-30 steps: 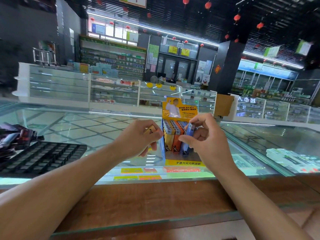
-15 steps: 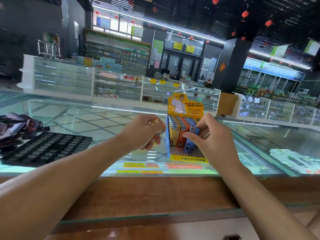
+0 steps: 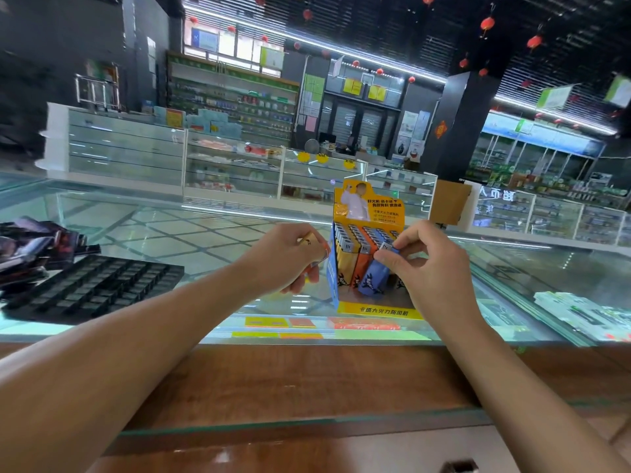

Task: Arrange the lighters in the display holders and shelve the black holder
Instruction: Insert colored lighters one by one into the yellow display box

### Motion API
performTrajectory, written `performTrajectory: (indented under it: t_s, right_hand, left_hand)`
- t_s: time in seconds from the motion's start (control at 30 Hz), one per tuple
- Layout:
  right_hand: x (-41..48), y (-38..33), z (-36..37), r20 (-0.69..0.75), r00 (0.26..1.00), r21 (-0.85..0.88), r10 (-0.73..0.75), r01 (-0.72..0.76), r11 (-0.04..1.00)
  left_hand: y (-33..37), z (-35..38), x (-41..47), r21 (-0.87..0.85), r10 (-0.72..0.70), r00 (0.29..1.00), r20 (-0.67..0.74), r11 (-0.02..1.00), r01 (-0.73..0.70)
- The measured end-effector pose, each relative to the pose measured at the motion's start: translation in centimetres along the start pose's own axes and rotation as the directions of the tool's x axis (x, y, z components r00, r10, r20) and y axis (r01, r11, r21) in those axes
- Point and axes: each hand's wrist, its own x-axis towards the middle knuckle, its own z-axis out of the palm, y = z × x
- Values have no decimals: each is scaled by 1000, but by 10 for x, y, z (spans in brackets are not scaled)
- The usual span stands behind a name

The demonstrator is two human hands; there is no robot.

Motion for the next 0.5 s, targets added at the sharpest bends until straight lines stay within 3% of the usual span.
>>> performTrajectory:
  t_s: [0.23, 0.5]
  right_hand:
    - [2, 6, -4, 49, 998, 13, -33, 32, 999]
    - [4, 14, -11, 143, 989, 52, 22, -30, 998]
  left_hand:
    - [1, 0, 3, -52, -32, 999, -21, 998, 30]
    - [4, -3, -1, -40, -25, 1000, -15, 999, 24]
